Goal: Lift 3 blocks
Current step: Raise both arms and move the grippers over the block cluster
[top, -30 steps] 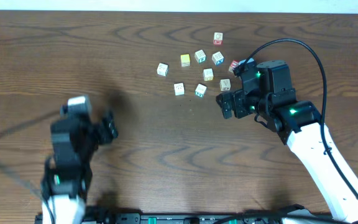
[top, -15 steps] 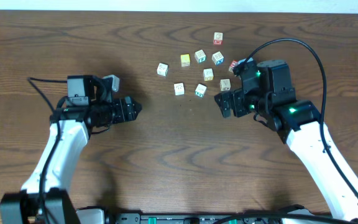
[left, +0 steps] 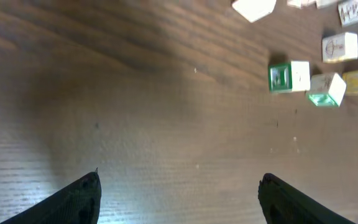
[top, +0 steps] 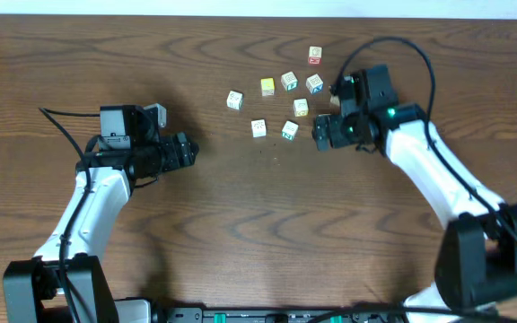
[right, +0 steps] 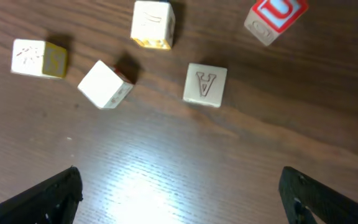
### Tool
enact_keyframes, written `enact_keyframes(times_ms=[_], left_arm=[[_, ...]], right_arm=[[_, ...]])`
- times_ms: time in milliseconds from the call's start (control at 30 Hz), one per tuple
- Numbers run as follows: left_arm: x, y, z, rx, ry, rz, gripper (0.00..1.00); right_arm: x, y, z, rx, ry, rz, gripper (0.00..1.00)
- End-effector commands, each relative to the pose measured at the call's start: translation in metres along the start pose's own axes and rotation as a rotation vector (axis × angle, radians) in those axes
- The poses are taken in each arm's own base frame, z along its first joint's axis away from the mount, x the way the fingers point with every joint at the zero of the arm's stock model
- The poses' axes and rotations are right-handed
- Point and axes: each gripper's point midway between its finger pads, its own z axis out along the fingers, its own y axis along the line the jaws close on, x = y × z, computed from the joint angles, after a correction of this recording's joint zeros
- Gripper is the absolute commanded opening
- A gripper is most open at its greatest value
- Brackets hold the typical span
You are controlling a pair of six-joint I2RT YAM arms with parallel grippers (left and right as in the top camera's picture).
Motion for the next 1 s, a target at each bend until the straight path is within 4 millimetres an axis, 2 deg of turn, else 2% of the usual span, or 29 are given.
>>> enact_keyframes(times_ms=[0, 67, 300, 400, 533, 633, 833, 967], left_arm=[[-0.012, 0.001, -0.004, -0.014, -0.035, -0.040, 0.81], [-0.010, 0.001, -0.004, -0.017, -0.028, -0.044, 0.81], [-0.006, 0.002, -0.004, -0.021, -0.011, -0.051, 0.81], [-0.001, 0.005, -0.003, -0.034, 0.007, -0.059, 0.80], [-0.016, 0.018, -0.007, -0.126, -0.052, -0.046, 0.80], [-0.025, 0.020, -0.011, -0.180, -0.081, -0.032, 0.81], [-0.053, -0.001, -0.018, -0.205, -0.153, 0.027, 0.80], [-0.073, -0.016, -0.023, -0.209, -0.200, 0.059, 0.81]], right_arm=[[-0.016, -0.005, 0.006, 0.029, 0.026, 0.011, 0.92], [-0.018, -0.004, 0.007, 0.029, 0.032, 0.011, 0.91], [-0.020, -0.004, 0.007, 0.027, 0.024, 0.010, 0.99], [-0.021, -0.010, 0.008, 0.062, 0.019, 0.039, 0.99], [-0.020, -0.014, 0.014, 0.079, 0.022, 0.045, 0.99], [-0.022, -0.014, 0.020, 0.078, 0.018, 0.048, 0.99], [-0.019, -0.019, 0.046, 0.080, 0.040, 0.059, 0.99], [-0.018, -0.021, 0.066, 0.083, 0.072, 0.070, 0.91]])
